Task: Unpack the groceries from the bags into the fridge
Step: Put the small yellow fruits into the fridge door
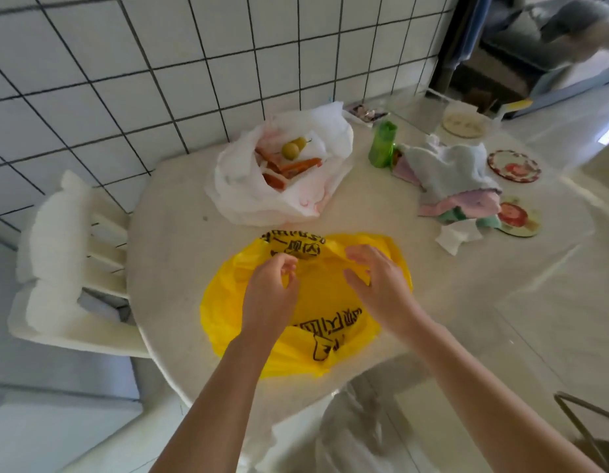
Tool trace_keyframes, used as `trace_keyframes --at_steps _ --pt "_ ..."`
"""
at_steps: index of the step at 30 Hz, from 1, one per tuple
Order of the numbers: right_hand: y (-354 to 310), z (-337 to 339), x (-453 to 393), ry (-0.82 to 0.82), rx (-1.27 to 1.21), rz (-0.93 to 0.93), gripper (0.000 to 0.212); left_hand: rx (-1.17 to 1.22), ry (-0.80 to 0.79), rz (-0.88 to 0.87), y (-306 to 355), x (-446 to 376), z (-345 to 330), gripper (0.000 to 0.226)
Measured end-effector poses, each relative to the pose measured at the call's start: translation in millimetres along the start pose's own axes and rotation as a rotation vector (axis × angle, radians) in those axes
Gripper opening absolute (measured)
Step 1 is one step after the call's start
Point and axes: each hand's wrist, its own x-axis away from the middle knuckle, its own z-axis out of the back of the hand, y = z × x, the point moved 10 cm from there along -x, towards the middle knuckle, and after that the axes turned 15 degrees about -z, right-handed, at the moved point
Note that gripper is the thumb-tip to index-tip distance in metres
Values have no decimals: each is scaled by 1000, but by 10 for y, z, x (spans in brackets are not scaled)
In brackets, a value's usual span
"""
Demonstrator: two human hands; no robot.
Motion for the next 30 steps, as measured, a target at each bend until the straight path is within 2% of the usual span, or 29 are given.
trace_keyframes --at_steps 13,23,26,30 --pt "-173 229 -2169 -197 166 169 32 -212 -62 49 -41 -1786 -401 29" --pt "-555 -152 -3790 -296 295 351 36 -449 -191 -61 -662 -3114 -606 26" --pt "-678 -394 -4201 -299 375 479 35 -523 -259 -100 -889 -3438 -711 27" --pt "-666 -949 -4552 -335 658 787 36 -572 -317 -211 -1202 -3807 -932 29"
